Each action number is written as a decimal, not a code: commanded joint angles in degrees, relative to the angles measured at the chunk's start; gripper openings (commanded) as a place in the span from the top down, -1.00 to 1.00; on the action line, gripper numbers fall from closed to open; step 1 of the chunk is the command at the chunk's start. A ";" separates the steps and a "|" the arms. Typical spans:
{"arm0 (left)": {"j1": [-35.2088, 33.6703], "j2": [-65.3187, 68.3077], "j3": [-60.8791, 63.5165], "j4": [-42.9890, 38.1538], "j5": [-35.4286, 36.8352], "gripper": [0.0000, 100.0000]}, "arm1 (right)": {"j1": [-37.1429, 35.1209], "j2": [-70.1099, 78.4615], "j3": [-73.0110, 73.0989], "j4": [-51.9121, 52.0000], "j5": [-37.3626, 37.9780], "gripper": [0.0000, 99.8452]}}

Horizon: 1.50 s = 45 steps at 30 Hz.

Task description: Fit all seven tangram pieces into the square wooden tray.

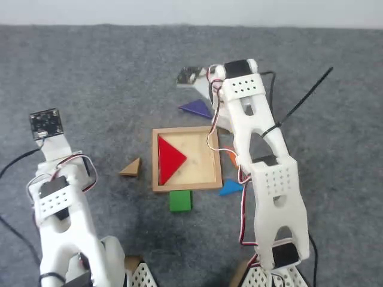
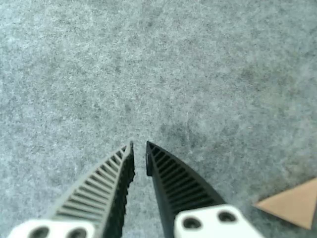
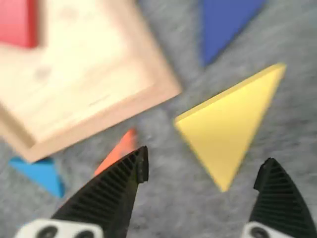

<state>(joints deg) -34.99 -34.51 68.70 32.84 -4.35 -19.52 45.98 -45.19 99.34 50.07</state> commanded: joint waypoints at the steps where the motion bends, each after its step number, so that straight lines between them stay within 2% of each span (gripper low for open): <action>1: 0.35 -1.76 -1.98 -1.14 -0.70 0.92 | 0.04 -6.29 4.57 -4.53 0.97 0.30; 9: 0.35 -1.76 -1.98 -1.14 -0.70 0.92 | -1.19 1.19 1.41 -9.45 -1.76 -0.05; 22: 0.44 -1.76 -1.98 -1.14 -0.70 0.92 | 1.71 8.66 -0.44 -13.76 -5.01 -0.05; 24: 0.44 -1.76 -1.98 -1.14 -0.70 0.92 | 1.80 9.27 -0.44 -13.76 -5.01 0.01; 30: 0.44 -1.76 -1.98 -1.14 -0.70 0.92 | 1.89 9.36 -0.44 -13.76 -5.01 0.41; 42: 0.44 -1.76 -1.98 -1.14 -0.79 0.92 | 1.98 9.45 -0.44 -13.14 -4.66 0.39; 45: 0.53 -1.76 -1.98 -1.14 -0.79 0.92 | 1.98 9.45 -0.44 -13.14 -4.66 0.53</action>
<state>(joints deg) -34.99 -34.51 68.70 32.84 -4.53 -18.99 55.03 -43.87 87.38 45.49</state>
